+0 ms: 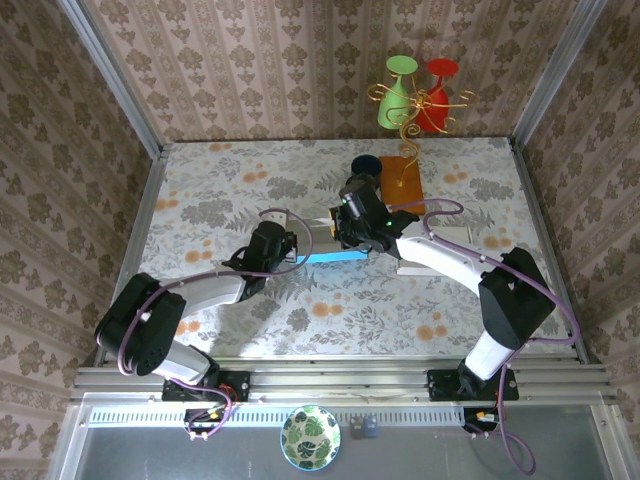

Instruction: Fold the paper box

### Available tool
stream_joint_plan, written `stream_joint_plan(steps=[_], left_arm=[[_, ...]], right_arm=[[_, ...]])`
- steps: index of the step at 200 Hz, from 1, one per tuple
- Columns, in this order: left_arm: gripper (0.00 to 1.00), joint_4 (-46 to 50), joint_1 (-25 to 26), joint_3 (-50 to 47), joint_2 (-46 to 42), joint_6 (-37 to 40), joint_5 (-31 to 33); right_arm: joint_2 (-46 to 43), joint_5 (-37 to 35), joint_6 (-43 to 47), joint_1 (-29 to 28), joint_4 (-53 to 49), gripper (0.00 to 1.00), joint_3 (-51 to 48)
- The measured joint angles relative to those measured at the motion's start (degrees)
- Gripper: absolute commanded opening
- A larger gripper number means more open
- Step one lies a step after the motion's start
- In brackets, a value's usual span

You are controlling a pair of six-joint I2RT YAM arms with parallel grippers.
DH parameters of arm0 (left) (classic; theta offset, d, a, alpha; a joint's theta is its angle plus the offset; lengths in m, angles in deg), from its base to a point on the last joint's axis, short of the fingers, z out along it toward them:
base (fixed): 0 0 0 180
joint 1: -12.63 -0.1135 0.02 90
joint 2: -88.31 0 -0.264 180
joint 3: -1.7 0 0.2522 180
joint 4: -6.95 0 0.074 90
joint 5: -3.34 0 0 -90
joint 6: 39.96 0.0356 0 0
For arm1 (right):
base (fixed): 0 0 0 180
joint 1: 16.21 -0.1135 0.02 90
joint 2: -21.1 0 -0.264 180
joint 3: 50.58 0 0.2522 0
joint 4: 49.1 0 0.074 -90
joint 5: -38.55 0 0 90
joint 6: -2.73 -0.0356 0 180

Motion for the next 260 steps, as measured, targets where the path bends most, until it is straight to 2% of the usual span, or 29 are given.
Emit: stream_joint_plan(steps=[50,90,119,143,157,175,212,260], left_arm=[[0.00,0.0,0.0,0.0,0.0,0.0,0.0],[0.00,0.1,0.0,0.0,0.0,0.0,0.2],[0.00,0.3,0.0,0.0,-0.1,0.0,0.3],[0.17,1.4,0.0,0.0,-0.6,-0.1,0.4],[0.32,3.2,0.0,0.0,-1.1,-0.3,0.2],[0.40,6.0,0.0,0.0,-2.1,-0.3,-0.3],[0.45,9.9,0.0,-1.7,-8.4,-1.5,-1.9],[0.51,17.6,0.0,-2.8,-21.6,-5.3,-4.5]], right_arm=[[0.3,0.5,-0.3,1.7,1.7,0.19,-0.5],[0.9,1.2,-1.2,2.0,1.8,0.00,-0.5],[0.9,1.5,-1.6,2.0,2.6,0.00,-0.9],[0.9,1.7,-2.5,2.0,3.1,0.00,-1.3],[0.9,2.2,-3.0,2.0,3.9,0.00,-1.5],[0.9,2.8,-3.1,2.0,4.7,0.00,-2.3],[0.9,3.4,-3.0,1.9,7.5,0.00,-5.6],[0.9,4.2,-2.6,1.7,12.1,0.00,-8.9]])
